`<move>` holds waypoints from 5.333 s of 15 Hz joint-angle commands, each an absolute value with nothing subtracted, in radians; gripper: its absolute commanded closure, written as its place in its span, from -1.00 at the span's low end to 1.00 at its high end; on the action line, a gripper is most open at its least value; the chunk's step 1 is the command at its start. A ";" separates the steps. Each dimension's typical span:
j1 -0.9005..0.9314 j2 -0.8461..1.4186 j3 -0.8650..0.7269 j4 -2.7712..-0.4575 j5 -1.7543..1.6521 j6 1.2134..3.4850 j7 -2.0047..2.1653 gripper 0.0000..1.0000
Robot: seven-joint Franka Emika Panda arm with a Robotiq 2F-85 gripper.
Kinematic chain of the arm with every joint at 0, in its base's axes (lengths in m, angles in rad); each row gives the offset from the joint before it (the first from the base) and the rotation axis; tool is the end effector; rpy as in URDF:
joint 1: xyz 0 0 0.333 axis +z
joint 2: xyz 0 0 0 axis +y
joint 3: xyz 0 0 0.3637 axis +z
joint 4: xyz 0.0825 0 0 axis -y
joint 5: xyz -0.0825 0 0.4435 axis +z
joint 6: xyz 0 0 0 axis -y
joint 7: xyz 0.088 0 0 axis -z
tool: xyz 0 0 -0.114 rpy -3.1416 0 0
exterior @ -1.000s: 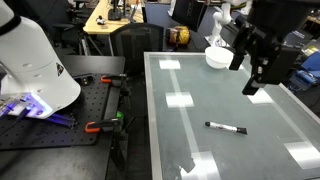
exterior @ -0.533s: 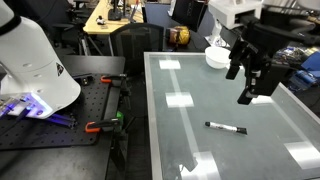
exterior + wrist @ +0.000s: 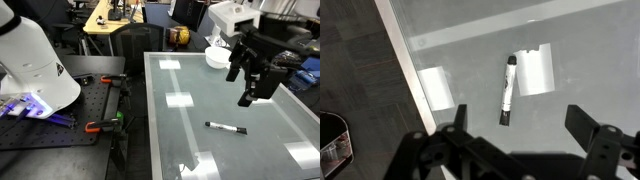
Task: Put the marker in the bowl
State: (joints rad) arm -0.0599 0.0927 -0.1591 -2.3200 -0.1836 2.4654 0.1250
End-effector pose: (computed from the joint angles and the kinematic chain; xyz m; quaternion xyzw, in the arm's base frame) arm 0.5530 -0.1237 0.3031 0.9923 -0.1009 0.0232 0.0677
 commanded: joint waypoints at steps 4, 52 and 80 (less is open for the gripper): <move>-0.084 0.216 -0.138 -2.294 -0.107 2.610 0.040 -1.00; -0.041 0.381 -0.137 -2.163 -0.113 2.661 0.052 0.91; 0.100 0.338 0.179 -1.983 -0.085 2.655 -0.236 0.91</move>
State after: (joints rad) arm 0.1130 0.2860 0.1542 -2.0475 -0.1329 2.6702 -0.1595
